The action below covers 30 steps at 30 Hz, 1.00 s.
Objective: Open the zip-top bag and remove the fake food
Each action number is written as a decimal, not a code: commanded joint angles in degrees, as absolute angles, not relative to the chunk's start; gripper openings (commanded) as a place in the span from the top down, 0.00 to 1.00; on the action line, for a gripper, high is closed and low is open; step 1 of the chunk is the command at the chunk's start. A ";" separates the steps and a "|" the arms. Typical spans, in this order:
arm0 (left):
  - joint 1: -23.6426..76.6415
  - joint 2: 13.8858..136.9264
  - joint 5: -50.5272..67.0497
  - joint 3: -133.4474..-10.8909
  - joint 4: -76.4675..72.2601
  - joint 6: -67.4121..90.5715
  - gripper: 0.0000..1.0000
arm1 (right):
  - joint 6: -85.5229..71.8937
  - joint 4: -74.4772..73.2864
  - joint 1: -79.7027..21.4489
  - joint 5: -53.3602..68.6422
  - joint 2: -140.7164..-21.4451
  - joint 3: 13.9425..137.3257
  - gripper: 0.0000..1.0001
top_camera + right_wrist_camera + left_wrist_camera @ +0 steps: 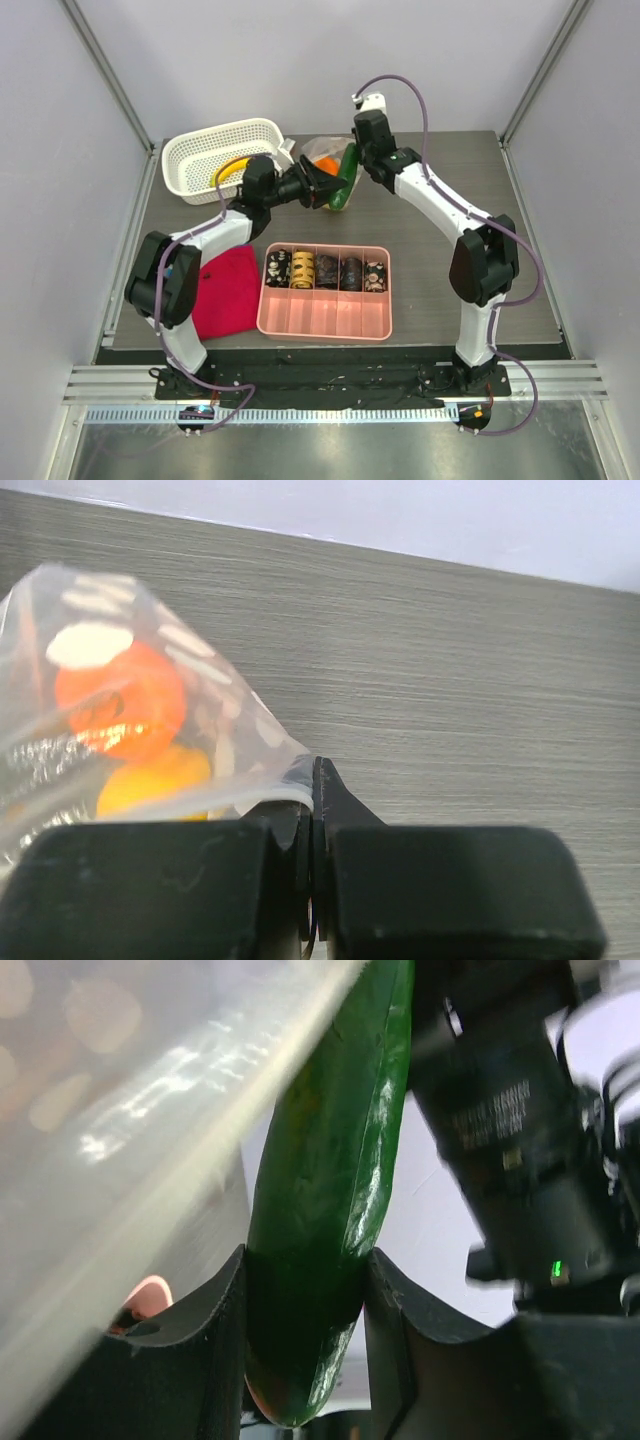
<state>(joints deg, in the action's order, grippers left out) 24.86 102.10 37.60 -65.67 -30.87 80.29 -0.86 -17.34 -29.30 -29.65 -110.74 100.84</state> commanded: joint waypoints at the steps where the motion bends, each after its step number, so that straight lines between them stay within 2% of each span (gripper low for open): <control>1: 25.93 97.12 40.60 -65.48 -26.99 69.72 1.00 | -4.04 -18.28 -24.88 -24.71 -110.04 103.27 0.99; 6: 27.33 95.98 43.41 -68.90 -16.11 58.12 1.00 | -4.48 -21.26 -24.00 -23.02 -112.67 106.25 0.99; 11: 26.63 91.15 49.57 -67.06 -23.64 53.45 1.00 | -9.83 -26.62 -22.15 -24.35 -114.87 109.16 0.99; 15: 23.48 88.51 50.10 -67.94 -22.25 50.28 1.00 | -13.88 -28.65 -20.57 -21.46 -114.08 109.34 0.99; 22: 11.44 89.03 42.92 -63.37 -35.68 63.25 1.00 | -16.35 -30.32 -20.13 -19.61 -111.45 107.41 0.99; 27: 5.81 94.38 32.10 -70.38 -14.74 57.14 1.00 | -17.05 -29.97 -20.04 -16.27 -107.67 104.86 0.99; 30: 4.49 98.85 24.90 -75.74 -7.43 51.87 1.00 | -17.23 -29.18 -20.13 -13.54 -105.21 104.06 0.99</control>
